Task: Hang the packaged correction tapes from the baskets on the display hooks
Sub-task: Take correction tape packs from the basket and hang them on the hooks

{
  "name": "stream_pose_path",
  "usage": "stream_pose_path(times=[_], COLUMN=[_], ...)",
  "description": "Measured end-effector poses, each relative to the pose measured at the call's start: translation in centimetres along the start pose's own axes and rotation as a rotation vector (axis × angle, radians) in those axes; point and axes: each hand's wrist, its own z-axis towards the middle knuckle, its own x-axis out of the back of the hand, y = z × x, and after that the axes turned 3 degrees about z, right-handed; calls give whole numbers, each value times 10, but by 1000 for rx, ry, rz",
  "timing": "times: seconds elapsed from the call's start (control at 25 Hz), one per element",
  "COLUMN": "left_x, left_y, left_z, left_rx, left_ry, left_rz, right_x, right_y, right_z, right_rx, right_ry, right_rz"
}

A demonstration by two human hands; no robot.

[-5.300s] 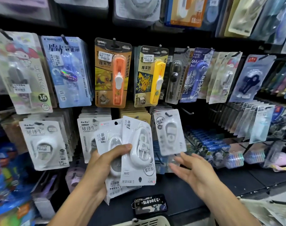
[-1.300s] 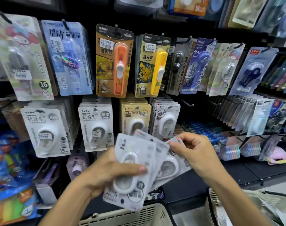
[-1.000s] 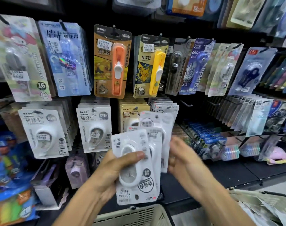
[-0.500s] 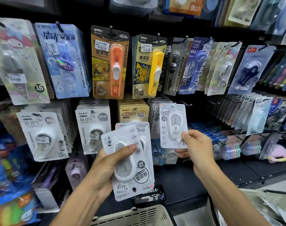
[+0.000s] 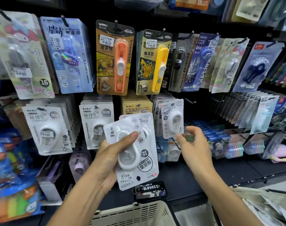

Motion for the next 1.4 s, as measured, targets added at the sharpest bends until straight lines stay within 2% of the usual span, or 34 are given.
stream_pose_path(times=[0.08, 0.12, 0.16, 0.2, 0.32, 0.36, 0.4, 0.52, 0.56, 0.64, 0.72, 0.8, 0.92, 1.0, 1.2, 1.4], left_x=[2, 2, 2, 4, 11, 14, 15, 16, 16, 12, 2, -5, 1, 8, 9, 8], left_y=[1, 1, 1, 1, 3, 4, 5, 10, 12, 10, 2, -8, -11, -7, -5, 0], left_z=[-1, -3, -4, -5, -5, -5, -5, -1, 0, 2, 0, -2, 1, 4, 5, 5], left_rx=[58, 89, 118, 141, 151, 133, 102, 1, -22, -48, -25, 13, -10, -25, -85, -94], left_ry=[-48, -100, -153, -184, -123, -87, -45, 58, 76, 100, 92, 100, 175, 174, 174, 214], left_rz=[93, 149, 187, 208, 232, 221, 198, 103, 71, -12, -63, -16, 72, 66, 94, 79], right_x=[-5, -6, -7, -6, -5, -3, -1, 3, 2, -7, -23, -30, -14, -4, -10, 3], right_y=[-15, -23, -29, -31, -24, -20, -16, -17, -15, -13, -7, -4, -9, -11, -21, -30], right_z=[-9, -11, -11, -9, -4, -5, -5, -12, -13, -18, -26, -22, 13, 37, 70, 81], right_rx=[63, 56, 54, 48, -79, -130, -180, -281, -285, -277, -219, -190, -154, -88, 20, 53], right_ry=[-326, -501, -609, -626, -327, -280, -306, -635, -670, -609, -532, -384, -72, 48, 122, 144], right_rz=[266, 356, 380, 362, 399, 442, 479, 499, 561, 808, 918, 839, 634, 468, 138, 30])
